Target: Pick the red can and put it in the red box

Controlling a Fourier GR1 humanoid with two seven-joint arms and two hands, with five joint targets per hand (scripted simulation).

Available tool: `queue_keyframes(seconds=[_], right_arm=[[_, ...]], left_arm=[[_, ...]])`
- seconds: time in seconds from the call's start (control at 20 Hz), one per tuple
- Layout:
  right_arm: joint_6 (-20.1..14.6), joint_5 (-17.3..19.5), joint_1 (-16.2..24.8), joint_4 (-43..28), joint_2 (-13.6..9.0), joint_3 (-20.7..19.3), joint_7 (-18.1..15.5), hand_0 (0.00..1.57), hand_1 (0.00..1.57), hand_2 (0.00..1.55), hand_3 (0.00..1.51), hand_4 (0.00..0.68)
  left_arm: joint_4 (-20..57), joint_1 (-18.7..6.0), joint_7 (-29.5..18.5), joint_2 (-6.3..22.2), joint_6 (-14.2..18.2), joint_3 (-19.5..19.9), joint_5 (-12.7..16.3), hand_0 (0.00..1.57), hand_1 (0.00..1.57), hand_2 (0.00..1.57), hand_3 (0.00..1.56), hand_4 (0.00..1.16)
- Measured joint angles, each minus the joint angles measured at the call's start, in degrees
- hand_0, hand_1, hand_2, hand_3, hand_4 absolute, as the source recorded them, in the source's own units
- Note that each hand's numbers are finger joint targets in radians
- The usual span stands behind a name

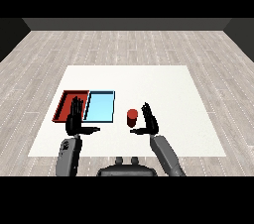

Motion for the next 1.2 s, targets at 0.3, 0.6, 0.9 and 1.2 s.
queue_keyframes(seconds=[0.3,0.6,0.9,1.2], right_arm=[[-0.80,-3.06,-3.02,3.04,0.00,1.27,-0.59,0.00,0.00,0.00,0.00,0.000],[-1.79,-4.28,-4.77,4.91,0.00,2.25,-0.04,0.00,0.00,0.00,0.00,0.000],[-4.10,-5.67,-6.59,6.69,0.00,2.90,0.18,0.00,0.00,0.00,0.00,0.000],[-6.75,-9.65,-10.63,11.10,0.00,5.82,-1.20,0.00,0.00,0.00,0.00,0.000]], left_arm=[[-0.52,0.00,0.15,-0.43,0.42,-0.65,0.02,0.00,0.00,0.00,0.00,0.00],[-1.75,0.94,0.32,-0.13,-0.40,-0.73,0.59,0.00,0.00,0.00,0.00,0.00],[-1.16,-0.09,0.34,-0.23,0.05,-0.81,0.05,0.00,0.00,0.00,0.00,0.00],[-2.19,1.54,0.35,0.52,-1.47,-0.11,1.32,0.00,0.00,0.00,0.00,0.00]])
